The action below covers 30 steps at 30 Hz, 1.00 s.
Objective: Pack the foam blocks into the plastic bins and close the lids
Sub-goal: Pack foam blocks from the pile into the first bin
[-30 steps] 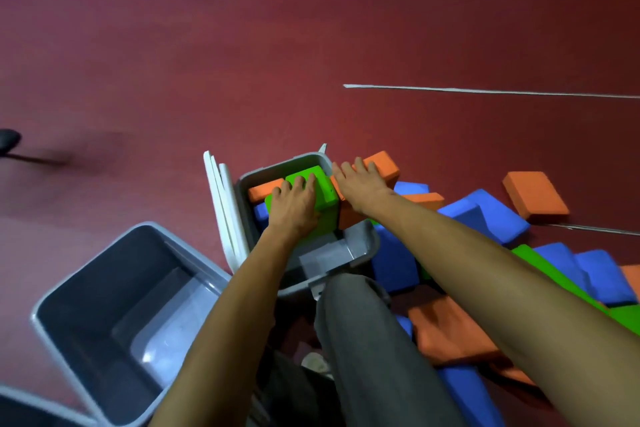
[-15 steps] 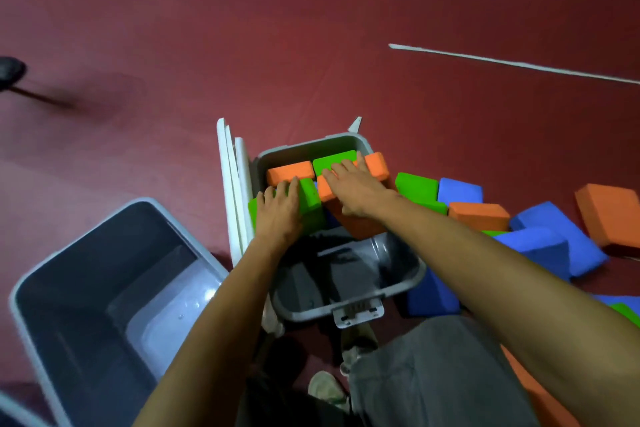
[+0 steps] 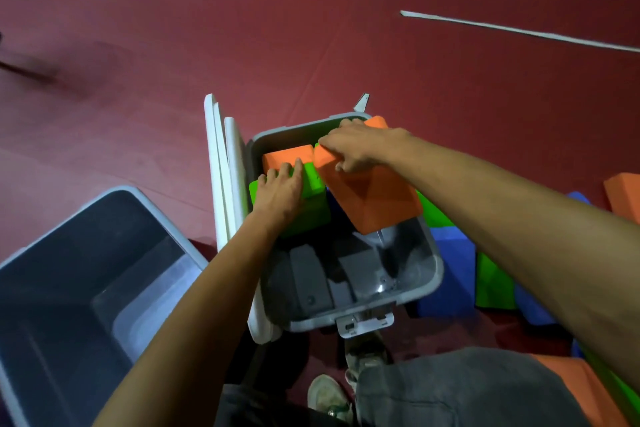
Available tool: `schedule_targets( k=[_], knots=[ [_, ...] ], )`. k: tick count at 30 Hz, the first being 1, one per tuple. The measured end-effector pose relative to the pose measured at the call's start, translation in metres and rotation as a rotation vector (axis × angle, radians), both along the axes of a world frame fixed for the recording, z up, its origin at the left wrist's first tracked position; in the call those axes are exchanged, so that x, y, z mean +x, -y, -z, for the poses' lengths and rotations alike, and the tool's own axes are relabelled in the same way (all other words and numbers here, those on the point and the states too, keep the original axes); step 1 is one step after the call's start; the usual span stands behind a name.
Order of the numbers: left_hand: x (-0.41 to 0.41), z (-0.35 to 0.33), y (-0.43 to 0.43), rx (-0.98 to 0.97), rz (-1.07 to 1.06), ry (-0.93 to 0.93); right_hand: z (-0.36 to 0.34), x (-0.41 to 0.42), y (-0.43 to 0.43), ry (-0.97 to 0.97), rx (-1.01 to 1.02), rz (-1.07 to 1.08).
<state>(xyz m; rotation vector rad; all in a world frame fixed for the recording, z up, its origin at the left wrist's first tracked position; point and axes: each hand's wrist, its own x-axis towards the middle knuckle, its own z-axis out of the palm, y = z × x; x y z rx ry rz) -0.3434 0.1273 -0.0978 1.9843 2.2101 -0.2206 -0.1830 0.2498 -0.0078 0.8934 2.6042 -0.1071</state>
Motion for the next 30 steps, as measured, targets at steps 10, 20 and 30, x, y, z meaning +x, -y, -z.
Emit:
schedule_targets(
  k=[10,20,30],
  knots=[
    [-0.012,-0.01,0.004,-0.005,-0.076,0.09,0.01,-0.003,0.012,-0.126,-0.011,-0.089],
    [0.007,-0.009,0.003,0.09,0.038,-0.049,0.035,0.028,0.012,-0.121,0.064,-0.028],
    [0.02,0.013,-0.016,0.174,0.182,-0.078,0.075,0.048,-0.004,-0.095,0.073,0.073]
  ],
)
